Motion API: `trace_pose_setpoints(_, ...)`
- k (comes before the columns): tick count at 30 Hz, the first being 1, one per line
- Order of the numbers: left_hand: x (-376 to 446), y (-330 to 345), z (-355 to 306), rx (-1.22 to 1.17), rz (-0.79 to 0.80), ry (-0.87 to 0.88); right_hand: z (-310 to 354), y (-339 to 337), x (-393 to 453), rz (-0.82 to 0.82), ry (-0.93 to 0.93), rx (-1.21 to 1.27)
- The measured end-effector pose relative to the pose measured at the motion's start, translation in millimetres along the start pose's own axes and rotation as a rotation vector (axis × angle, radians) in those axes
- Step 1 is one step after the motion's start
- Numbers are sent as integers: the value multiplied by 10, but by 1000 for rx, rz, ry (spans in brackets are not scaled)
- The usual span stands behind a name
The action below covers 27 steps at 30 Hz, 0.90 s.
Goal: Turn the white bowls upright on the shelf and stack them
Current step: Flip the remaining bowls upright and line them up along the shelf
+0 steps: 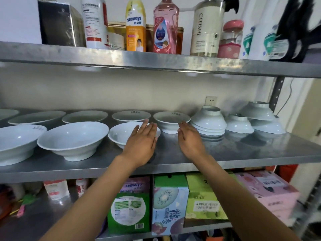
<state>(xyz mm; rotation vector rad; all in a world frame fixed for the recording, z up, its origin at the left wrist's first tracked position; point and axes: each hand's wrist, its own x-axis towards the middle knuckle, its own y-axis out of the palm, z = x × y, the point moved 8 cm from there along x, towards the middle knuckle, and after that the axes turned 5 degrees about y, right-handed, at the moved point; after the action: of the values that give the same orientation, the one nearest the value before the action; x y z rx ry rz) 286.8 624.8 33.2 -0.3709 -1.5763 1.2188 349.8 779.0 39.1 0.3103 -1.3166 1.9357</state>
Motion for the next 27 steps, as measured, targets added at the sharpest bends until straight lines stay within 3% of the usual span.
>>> trace_pose_setpoints(5,290,114,-357,-24,-103,99,-364,-108,73,-13,-21,-88)
trace_pose_setpoints(15,1057,531,-1046,-223,-123,150,-1585,-350,592,-48,229,-27)
trace_pose_setpoints(20,1651,854,-1128,-189,-99,99,-2167,-347,1145,-66,293,-5)
trace_pose_setpoints(27,2158,1265,-1077,-58,-34,-9,-2763,-70,1820,57,341,5)
